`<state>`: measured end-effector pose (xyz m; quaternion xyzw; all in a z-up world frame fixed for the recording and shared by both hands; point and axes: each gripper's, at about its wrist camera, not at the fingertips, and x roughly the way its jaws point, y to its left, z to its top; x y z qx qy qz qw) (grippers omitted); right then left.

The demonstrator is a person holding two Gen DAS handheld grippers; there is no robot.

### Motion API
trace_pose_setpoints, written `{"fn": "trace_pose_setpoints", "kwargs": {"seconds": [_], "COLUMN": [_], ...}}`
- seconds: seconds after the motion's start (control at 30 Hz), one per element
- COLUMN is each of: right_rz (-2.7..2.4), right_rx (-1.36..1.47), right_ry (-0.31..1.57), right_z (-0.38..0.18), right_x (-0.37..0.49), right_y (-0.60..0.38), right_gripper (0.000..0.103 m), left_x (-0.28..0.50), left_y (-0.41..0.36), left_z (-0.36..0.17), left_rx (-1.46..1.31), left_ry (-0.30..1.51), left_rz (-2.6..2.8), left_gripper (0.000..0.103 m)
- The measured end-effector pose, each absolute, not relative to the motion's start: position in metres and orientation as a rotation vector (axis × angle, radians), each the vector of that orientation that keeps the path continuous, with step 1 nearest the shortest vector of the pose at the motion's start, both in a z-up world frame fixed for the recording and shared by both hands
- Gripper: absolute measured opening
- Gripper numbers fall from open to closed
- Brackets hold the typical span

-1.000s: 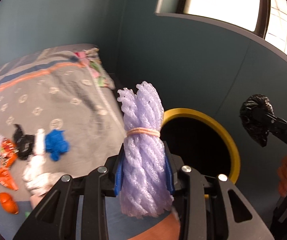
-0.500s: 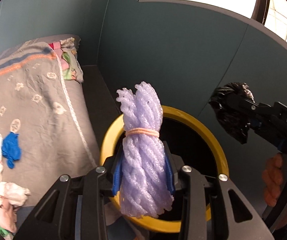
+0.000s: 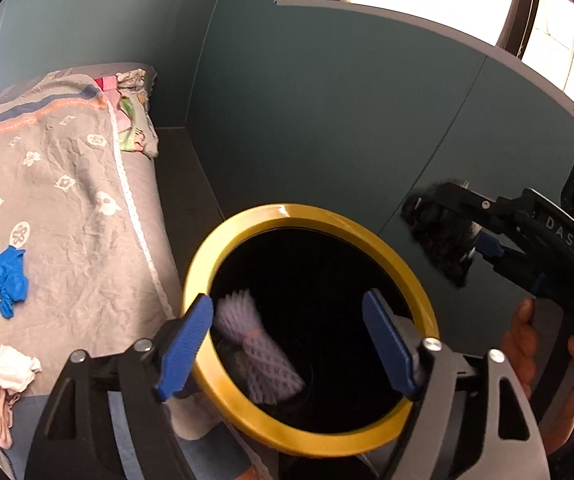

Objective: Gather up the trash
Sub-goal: 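Carry both items over the yellow bin and open both tools to drop them, then grasp the orange peel with the left tool while the right tool grasps white tissues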

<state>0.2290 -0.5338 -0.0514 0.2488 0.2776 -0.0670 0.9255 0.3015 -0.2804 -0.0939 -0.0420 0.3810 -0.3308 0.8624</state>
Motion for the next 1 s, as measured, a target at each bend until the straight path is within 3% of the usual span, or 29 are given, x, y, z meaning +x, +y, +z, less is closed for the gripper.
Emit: {"fn": "trace_pose_setpoints", "kwargs": {"seconds": [0.1, 0.33, 1.0], "right_rz": [-0.16, -0.146, 0.099], "right_rx": [0.512, 0.506, 0.226], "right_ry": [0.568, 0.567, 0.452], "right_z": [-0.049, -0.042, 0.01], "right_x": [0.229, 0.229, 0.24], "right_y": [-0.534, -0.517, -0.331], "right_gripper": [0.073, 0.074, 0.078], "left_x": [0.298, 0.293, 0.279], "left_y": [-0.268, -0.217, -0.01], "left_z": [-0.088, -0.068, -0.043], "left_rx": [-0.096, -0.138, -0.128], "left_ry": [0.784, 0.722, 0.589], "left_rz": [-0.673, -0.584, -0.16], "left_gripper": [0.086, 0.09, 0.095]}}
